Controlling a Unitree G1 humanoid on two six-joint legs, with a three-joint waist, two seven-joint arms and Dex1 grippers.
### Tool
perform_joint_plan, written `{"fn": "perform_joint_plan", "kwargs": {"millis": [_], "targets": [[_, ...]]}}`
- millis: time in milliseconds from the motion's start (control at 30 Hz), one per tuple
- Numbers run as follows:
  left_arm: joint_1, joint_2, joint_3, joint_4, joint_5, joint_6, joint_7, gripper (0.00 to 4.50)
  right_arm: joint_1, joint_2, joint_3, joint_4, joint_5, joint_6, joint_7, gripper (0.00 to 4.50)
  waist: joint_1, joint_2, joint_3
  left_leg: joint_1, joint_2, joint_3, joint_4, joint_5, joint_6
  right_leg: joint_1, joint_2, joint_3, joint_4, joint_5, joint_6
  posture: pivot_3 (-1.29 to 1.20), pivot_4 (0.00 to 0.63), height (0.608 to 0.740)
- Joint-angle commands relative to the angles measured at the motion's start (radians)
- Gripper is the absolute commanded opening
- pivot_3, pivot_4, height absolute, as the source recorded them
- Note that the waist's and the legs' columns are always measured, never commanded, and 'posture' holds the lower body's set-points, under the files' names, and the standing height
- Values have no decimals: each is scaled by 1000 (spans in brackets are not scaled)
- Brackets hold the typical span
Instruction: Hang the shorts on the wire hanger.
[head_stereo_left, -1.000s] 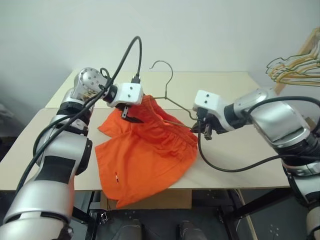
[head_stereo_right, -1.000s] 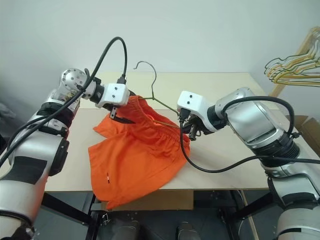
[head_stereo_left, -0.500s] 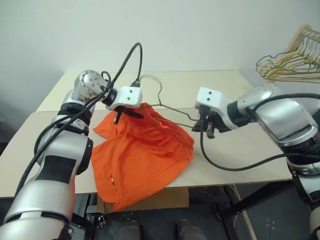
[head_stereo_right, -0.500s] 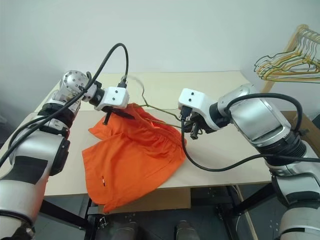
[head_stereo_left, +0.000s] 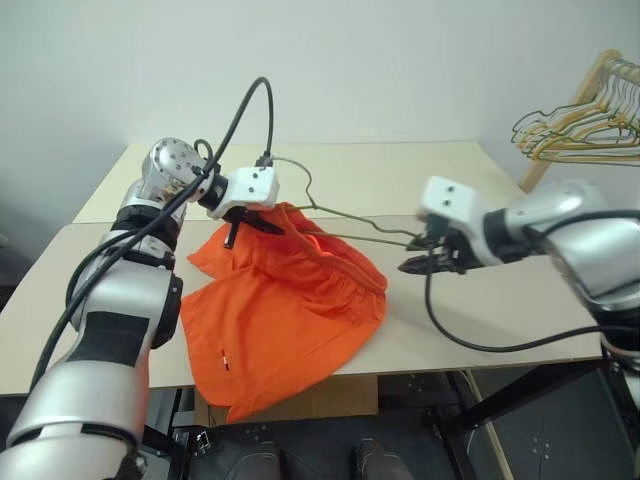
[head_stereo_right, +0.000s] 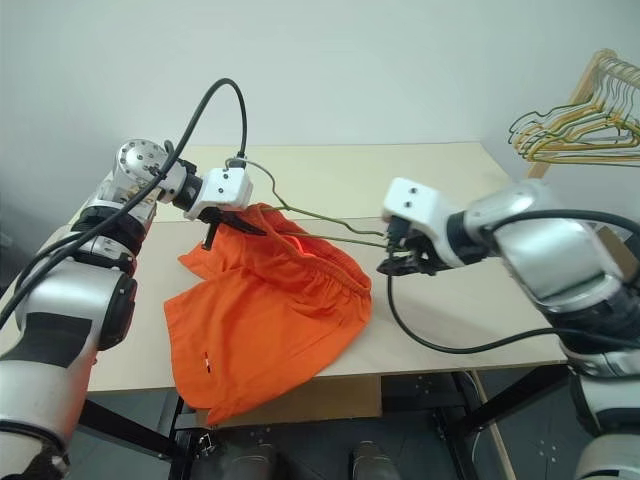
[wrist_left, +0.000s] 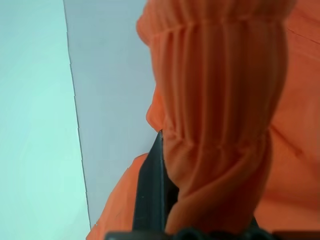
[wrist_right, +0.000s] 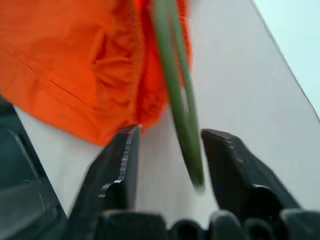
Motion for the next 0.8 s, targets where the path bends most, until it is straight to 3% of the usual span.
{"fn": "perform_joint_plan", "kwargs": {"millis": [33, 133, 233, 333, 567, 667, 800], "targets": [[-5, 19, 25, -26, -29, 10, -14, 0, 85, -39, -214, -33, 30, 55, -68, 3485, 2, 0, 0, 0, 0, 0, 0, 0, 0, 0, 0, 0, 0, 0, -1, 29, 0, 740], [-2, 22, 35, -28, -38, 30, -17, 0, 230, -16, -381, -61, 39, 71, -139, 4482, 4, 0, 0, 1, 0, 0, 0, 0, 0, 1, 0, 0, 0, 0, 0, 25, 0, 740], [1, 24, 43, -28, -46, 49, -15, 0, 384, 40, -523, -124, 74, 77, -180, 4482, 3, -1, 0, 1, 0, -1, 1, 0, 0, 2, 0, 0, 0, -1, 2, 23, 0, 740], [2, 21, 56, -30, -59, 77, -15, 0, 547, 183, -615, -217, 113, 46, -245, 4482, 0, -1, -1, 2, 0, -2, 1, 0, 0, 3, 1, 0, 0, -3, 5, 26, 0, 740], [7, 17, 66, -39, -63, 96, -22, 0, 617, 580, -428, -327, 146, -21, -479, 4482, -21, -1, -1, 4, 1, -4, 1, 0, 0, 4, 3, 0, 2, -3, 6, 30, 0, 740], [7, 18, 68, -40, -62, 100, -21, 0, 583, 661, -349, -267, 117, -52, -548, 4482, -23, -1, -1, 3, 0, -4, 1, 0, 0, 4, 3, 0, 2, -3, 6, 31, 0, 740], [10, 20, 69, -44, -63, 102, -19, 0, 556, 685, -276, -203, 115, -75, -570, 4319, -21, -1, -1, 2, -1, -4, 1, 0, 0, 4, 1, 0, 0, -2, 6, 47, 0, 740]]}}
